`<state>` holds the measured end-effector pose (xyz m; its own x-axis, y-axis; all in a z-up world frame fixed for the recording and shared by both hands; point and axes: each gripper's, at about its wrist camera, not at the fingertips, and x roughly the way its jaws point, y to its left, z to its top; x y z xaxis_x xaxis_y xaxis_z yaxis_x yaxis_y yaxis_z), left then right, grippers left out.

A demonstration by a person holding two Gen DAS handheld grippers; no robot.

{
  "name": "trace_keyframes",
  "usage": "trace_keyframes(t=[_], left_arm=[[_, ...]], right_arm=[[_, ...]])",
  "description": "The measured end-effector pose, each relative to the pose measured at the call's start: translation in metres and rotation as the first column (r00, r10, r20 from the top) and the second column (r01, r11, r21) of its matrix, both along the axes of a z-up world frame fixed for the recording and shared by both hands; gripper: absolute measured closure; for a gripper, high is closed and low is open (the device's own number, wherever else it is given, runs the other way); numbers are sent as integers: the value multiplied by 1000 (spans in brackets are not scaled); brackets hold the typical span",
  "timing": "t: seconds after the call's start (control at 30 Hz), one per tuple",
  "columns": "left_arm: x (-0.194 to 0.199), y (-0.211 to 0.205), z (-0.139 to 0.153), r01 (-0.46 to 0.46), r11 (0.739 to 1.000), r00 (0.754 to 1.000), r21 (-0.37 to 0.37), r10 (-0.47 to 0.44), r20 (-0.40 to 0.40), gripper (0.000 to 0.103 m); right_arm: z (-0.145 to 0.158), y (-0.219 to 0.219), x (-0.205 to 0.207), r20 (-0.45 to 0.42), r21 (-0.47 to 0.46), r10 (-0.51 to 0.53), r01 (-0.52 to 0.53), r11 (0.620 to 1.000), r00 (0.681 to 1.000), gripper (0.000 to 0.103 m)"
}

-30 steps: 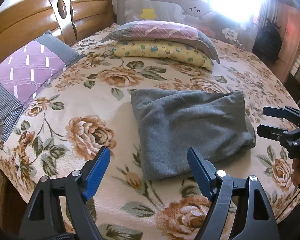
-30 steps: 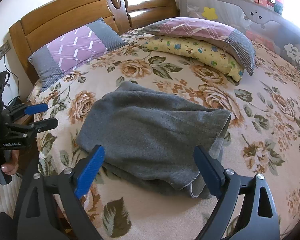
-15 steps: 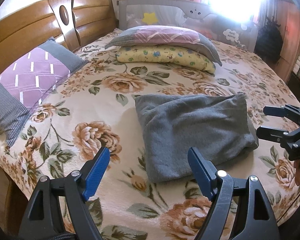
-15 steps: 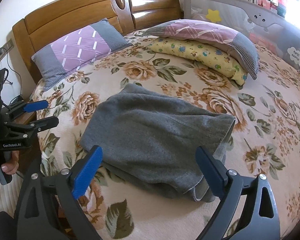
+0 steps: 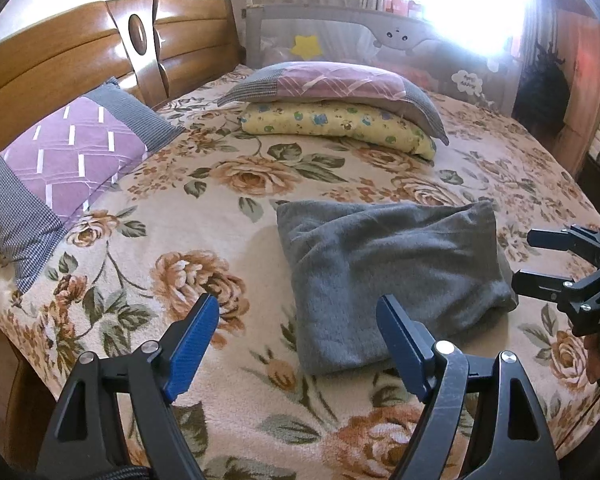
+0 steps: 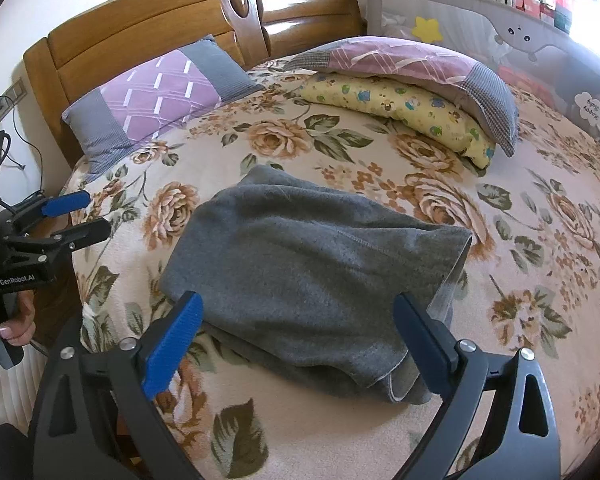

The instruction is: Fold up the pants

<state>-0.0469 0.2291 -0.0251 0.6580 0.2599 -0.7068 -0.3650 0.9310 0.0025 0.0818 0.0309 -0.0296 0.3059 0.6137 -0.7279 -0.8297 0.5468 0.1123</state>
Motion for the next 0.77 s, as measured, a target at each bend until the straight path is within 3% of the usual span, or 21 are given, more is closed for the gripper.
trace_keyframes(t=[0.77], left_arm=[[5,-3,-4,17,1000,1000,-6,-17,-16,22]], right_arm=[[-3,-1,1,-2,0,1,-1,1000,1000,6]])
